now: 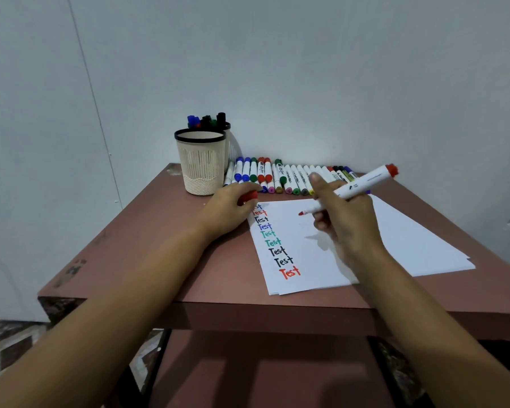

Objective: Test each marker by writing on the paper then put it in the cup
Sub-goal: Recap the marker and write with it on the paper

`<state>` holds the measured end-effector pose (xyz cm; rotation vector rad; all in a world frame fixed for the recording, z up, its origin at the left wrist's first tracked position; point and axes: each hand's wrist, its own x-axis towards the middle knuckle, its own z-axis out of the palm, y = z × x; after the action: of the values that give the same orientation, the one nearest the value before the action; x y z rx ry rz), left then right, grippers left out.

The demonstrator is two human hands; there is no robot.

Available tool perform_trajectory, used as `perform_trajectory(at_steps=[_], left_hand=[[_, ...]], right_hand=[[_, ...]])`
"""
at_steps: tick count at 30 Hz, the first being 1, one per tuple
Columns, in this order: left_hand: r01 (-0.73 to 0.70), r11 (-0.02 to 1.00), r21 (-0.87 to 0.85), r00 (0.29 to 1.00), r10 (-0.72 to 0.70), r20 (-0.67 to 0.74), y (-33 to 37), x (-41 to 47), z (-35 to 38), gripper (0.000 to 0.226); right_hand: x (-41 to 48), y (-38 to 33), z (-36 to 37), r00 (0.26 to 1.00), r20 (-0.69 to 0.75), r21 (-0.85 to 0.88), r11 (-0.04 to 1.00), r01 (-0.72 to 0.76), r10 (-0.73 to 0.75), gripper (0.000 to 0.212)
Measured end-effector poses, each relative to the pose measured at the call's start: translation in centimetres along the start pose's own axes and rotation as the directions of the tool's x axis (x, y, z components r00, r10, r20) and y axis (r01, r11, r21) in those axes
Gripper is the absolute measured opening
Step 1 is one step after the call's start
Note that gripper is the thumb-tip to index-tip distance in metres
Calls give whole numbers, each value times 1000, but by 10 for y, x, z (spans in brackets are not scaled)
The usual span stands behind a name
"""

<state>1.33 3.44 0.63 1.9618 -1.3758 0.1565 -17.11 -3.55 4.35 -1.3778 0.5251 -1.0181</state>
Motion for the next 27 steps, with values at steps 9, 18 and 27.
perform_trajectory(at_steps=[9, 18, 27], left_hand=[[50, 996, -72, 995, -56, -87, -2, 8, 3, 31], [5, 996, -89, 996, -12, -88, -6, 17, 8, 29], [-96, 988, -125, 987, 78, -138, 1, 15, 9, 29]], right_hand=[[60, 11, 27, 965, 239, 73, 989, -130, 109, 18], [78, 39, 25, 960, 239, 159, 969, -189, 148, 15], [79, 46, 26, 939, 309, 62, 982, -178, 151, 11]])
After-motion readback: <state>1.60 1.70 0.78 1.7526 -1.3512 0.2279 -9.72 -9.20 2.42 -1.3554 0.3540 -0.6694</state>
